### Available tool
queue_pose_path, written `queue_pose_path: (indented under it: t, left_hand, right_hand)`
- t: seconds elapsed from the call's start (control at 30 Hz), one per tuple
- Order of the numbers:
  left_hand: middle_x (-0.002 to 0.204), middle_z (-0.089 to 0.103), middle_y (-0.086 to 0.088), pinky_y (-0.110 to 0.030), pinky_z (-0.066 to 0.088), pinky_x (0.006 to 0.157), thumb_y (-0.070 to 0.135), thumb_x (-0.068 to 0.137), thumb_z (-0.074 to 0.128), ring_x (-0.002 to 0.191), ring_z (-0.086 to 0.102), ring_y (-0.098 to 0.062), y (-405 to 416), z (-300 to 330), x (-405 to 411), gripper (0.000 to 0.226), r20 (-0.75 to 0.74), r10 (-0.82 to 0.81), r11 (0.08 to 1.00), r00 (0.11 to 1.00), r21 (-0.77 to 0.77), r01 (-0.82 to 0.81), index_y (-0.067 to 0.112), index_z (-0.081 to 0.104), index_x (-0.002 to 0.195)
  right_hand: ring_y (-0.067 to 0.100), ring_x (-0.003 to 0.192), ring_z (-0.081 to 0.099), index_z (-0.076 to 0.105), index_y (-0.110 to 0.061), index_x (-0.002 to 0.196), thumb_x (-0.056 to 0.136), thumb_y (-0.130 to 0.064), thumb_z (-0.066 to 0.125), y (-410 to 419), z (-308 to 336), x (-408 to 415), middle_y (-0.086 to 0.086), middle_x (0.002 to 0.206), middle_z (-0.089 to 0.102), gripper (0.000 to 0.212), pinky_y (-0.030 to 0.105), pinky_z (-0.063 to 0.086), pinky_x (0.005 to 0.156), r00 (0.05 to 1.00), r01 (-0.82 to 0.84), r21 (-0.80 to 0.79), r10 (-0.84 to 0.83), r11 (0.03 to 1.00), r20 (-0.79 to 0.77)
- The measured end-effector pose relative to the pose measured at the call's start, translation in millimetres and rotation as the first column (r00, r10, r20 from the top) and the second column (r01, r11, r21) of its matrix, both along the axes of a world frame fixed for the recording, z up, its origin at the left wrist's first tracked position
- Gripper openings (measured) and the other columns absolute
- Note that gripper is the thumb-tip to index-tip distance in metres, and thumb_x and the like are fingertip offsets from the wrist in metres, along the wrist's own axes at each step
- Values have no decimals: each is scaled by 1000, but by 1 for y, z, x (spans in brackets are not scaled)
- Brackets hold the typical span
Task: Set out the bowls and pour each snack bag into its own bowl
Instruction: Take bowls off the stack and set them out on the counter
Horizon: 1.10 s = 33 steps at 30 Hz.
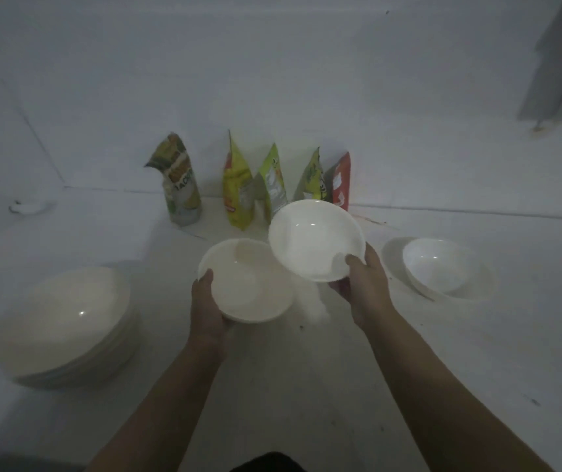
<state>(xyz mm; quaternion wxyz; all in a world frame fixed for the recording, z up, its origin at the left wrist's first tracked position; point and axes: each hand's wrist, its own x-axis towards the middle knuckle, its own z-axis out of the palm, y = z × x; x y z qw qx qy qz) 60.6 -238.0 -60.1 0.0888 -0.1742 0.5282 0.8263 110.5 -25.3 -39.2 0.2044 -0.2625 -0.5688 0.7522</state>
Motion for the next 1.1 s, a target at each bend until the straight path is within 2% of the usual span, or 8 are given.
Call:
queue_pose_path:
  t: [0.1,0.27,0.47,0.57,0.7,0.77,0.93,1.1]
  left_hand:
    - [133,57,-7,-54,48,97,44,97,45,119,55,-32,-20,1,-6,31,-4,43,998,999,39,-43,32,48,126]
    - [131,60,-6,-40,53,84,46,96,45,116,58,-30,-36,2,-5,42,10,61,998,998,27,-61,29,49,135]
    - [130,61,-5,-48,53,90,47,94,48,115,59,-29,-38,-3,-3,38,18,20,1000,1000,-19,-20,31,52,127]
    - [130,60,-7,-50,51,93,42,94,49,114,59,-29,-31,-4,3,36,11,-37,999,999,-31,37,29,51,127]
    - [128,59,-7,-43,52,86,30,94,50,113,57,-27,-16,2,12,35,-44,-105,993,993,-61,102,27,51,129]
    - [128,58,-7,-48,52,88,28,94,50,113,57,-28,-11,8,14,36,-81,-124,989,989,-91,117,28,51,130]
    - [126,57,-3,-55,52,92,26,92,54,112,56,-28,-27,30,2,33,-129,-106,990,986,-107,93,35,51,124]
    - [119,57,-1,-48,52,89,42,91,56,108,57,-25,-78,57,-23,49,-247,-16,987,969,-161,-25,25,45,135]
  right_hand:
    - [38,118,57,36,-22,149,94,0,54,-1,-6,-11,7,140,44,61,32,61,65,1000,4,-224,0,975,18]
    - [43,122,55,32,-17,151,94,5,56,-8,-28,-19,18,152,36,66,43,58,82,992,103,-308,-75,946,102]
    - [28,89,60,40,-8,143,102,-17,51,-24,-39,-10,13,124,50,43,32,56,52,969,198,-316,-136,928,206]
    - [20,78,49,50,-12,128,102,-23,45,-47,-38,2,6,101,50,28,32,48,59,949,217,-240,-147,946,278]
    - [21,90,60,55,-21,123,101,-46,47,-84,-26,16,1,110,60,34,32,52,64,959,-139,-55,149,989,243]
    - [22,96,61,52,-27,128,96,-38,57,-87,-23,16,2,118,59,35,27,52,58,948,-253,169,209,953,241]
    - [27,108,50,29,-28,154,95,-16,49,-86,3,6,-1,127,34,63,48,53,92,962,-237,515,124,824,245]
    - [21,100,55,52,-30,130,91,-12,46,-118,42,-13,-4,115,52,44,37,59,74,999,-38,497,45,867,-1]
